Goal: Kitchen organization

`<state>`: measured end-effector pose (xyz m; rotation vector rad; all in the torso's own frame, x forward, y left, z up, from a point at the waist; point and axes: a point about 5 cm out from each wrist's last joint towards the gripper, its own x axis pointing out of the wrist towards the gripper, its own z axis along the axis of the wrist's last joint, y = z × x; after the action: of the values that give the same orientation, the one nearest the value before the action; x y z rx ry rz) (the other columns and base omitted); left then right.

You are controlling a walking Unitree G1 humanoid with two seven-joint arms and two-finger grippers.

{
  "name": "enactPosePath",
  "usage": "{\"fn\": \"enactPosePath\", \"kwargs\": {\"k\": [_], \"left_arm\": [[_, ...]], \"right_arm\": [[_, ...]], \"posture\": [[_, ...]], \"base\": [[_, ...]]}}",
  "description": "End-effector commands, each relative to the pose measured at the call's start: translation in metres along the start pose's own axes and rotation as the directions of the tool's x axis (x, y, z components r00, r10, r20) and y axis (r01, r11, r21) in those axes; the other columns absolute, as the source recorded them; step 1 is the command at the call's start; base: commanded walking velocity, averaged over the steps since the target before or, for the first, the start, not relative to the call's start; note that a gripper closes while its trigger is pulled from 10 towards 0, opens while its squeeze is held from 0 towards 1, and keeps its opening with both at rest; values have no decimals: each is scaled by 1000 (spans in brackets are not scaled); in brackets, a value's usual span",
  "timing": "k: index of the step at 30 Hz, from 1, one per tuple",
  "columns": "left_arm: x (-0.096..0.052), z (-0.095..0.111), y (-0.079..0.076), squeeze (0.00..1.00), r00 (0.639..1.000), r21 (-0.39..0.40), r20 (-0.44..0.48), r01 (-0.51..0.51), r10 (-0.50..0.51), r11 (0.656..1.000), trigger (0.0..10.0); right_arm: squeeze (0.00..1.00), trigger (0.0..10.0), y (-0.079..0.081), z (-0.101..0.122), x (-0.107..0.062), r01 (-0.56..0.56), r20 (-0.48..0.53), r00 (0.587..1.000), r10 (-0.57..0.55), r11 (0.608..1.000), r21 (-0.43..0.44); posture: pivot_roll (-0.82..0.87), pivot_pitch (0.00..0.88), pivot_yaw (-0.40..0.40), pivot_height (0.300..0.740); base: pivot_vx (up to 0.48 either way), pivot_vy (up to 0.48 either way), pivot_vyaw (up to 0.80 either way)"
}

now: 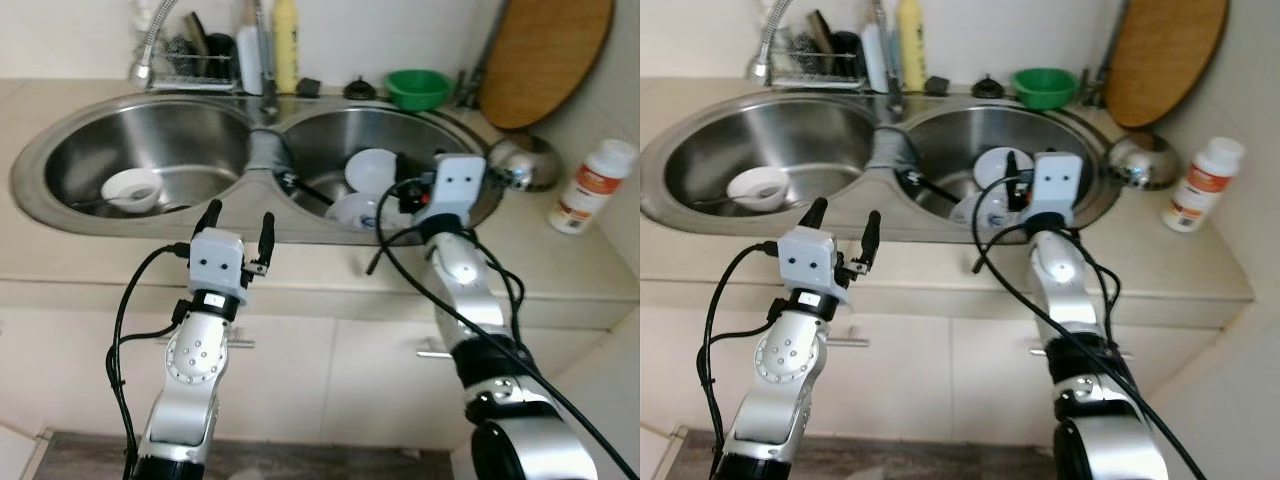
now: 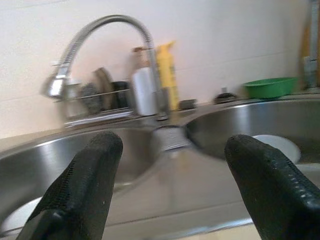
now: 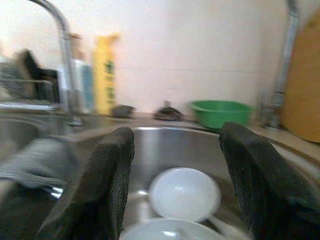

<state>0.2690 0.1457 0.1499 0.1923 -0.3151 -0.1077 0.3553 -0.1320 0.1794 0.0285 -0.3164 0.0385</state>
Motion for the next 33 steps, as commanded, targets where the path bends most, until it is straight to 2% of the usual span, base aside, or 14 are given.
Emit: {"fn": "enactPosePath", "kwargs": {"k": [1, 8, 20, 24, 27, 33], "left_arm": [[1, 3, 2, 0, 1000, 5, 17, -2, 1, 1000, 10000], [0, 4, 2, 0, 1000, 7, 27, 3, -3, 1000, 10000], [-1, 5, 2, 0, 999, 6, 31, 6, -6, 1000, 10000], [-1, 5, 2, 0, 999, 6, 33, 6, -6, 1000, 10000], [-1, 5, 2, 0, 999, 6, 33, 6, -6, 1000, 10000], [-1, 5, 2, 0, 999, 4, 35, 5, -5, 1000, 10000]], "right_arm": [[0, 10000, 8, 8, 0, -23, 39, 999, 22, 1000, 21], [0, 10000, 12, 15, -7, -67, 96, 993, 68, 998, -11], [0, 10000, 7, 21, -15, -60, 127, 990, 64, 998, -34], [0, 10000, 6, 23, -21, -76, 148, 985, 87, 994, -78], [0, 10000, 5, 23, -22, -77, 149, 985, 88, 994, -80], [0, 10000, 4, 29, -29, -101, 173, 978, 118, 990, -103]], "posture": [[58, 0, -33, 740], [60, 0, -34, 740], [59, 0, -34, 740], [53, 1, -35, 740], [53, 1, -35, 740], [43, 7, -38, 740]], "base": [[0, 480, 0], [0, 480, 0], [0, 480, 0], [0, 480, 0], [0, 480, 0], [0, 480, -800]]}}
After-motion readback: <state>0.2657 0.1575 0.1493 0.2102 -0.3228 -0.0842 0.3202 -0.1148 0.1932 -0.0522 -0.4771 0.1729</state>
